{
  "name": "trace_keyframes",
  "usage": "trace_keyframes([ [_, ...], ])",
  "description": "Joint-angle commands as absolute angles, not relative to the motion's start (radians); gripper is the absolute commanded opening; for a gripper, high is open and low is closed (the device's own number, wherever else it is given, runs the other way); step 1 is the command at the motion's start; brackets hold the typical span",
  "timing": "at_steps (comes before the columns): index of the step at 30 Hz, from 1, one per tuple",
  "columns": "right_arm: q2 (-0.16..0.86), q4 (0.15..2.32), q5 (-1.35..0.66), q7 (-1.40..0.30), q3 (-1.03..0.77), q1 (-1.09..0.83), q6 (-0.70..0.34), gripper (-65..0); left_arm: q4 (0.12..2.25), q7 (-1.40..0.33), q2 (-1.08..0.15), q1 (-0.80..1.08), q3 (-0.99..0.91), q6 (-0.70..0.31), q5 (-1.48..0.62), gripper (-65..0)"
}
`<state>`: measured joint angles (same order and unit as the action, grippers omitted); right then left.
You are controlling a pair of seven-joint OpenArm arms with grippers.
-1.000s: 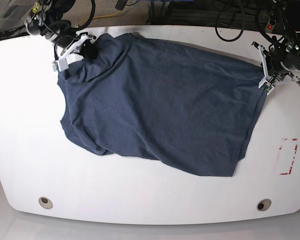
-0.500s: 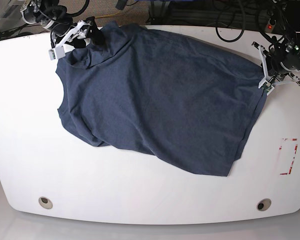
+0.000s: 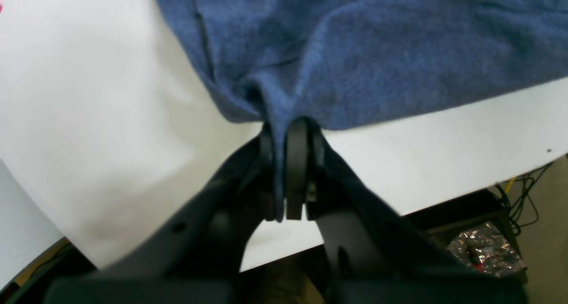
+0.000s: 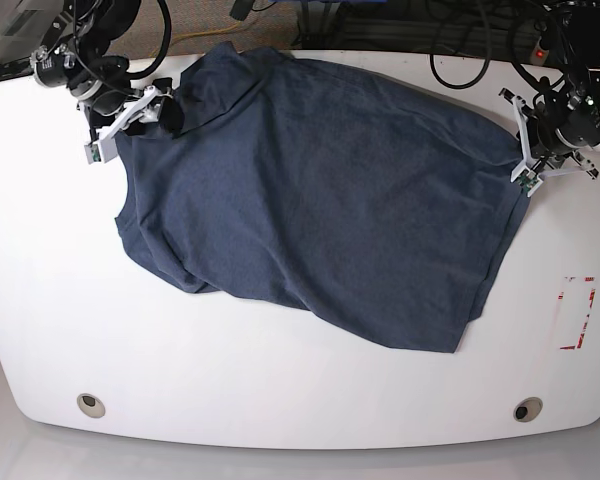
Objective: Fold the T-shirt properly
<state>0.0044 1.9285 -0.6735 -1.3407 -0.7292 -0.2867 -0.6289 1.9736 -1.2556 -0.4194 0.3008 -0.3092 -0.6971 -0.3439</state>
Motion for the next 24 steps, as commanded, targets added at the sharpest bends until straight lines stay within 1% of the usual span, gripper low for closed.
trace_keyframes([
  [1,0.004,1.922,-0.644,-1.33,-0.733,-0.263,-0.63,-22.0,1.986,-1.248,-0.433,0.294,-0.314,-0.698,-0.348,-65.0],
  [5,0.002,1.84,-0.549,-1.328,-0.733,-0.213,-0.63,-22.0,1.986,-1.248,-0.433,0.294,-0.314,-0.698,-0.346,-65.0],
  [8,0.002,1.821,-0.487,-1.328,-0.733,-0.196,-0.63,-22.0,1.986,-1.248,-0.433,0.294,-0.314,-0.698,-0.346,-65.0],
  [13,0.001,1.822,-0.489,-1.328,-0.733,-0.199,-0.63,-22.8,1.986,-1.248,-0.433,0.294,-0.314,-0.698,-0.346,-65.0],
  [14,0.001,1.822,-0.483,-1.328,-0.733,-0.199,-0.63,-26.0,1.985,-1.248,-0.433,0.294,-0.314,-0.698,-0.346,-65.0],
  [16,0.001,1.819,-0.47,-1.319,-0.733,-0.196,-0.63,-35.2,1.971,-1.248,-0.433,0.294,-0.314,-0.698,-0.348,-65.0],
  [17,-0.001,1.817,-0.464,-1.31,-0.733,-0.196,-0.63,-40.9,1.962,-1.248,-0.433,0.294,-0.314,-0.698,-0.348,-65.0],
  [19,-0.001,1.814,-0.447,-1.28,-0.73,-0.194,-0.63,-56.6,1.949,-1.248,-0.433,0.278,-0.314,-0.698,-0.348,-65.0],
  [20,-0.001,1.814,-0.446,-1.274,-0.728,-0.194,-0.63,-63.1,1.949,-1.248,-0.433,0.266,-0.314,-0.698,-0.348,-65.0],
  [21,-0.001,1.811,-0.446,-1.273,-0.727,-0.194,-0.63,-65.0,1.949,-1.248,-0.432,0.262,-0.314,-0.698,-0.348,-65.0],
  [24,0.004,1.808,-0.45,-1.271,-0.725,-0.183,-0.638,-65.0,1.949,-1.248,-0.43,0.252,-0.315,-0.698,-0.346,-65.0],
])
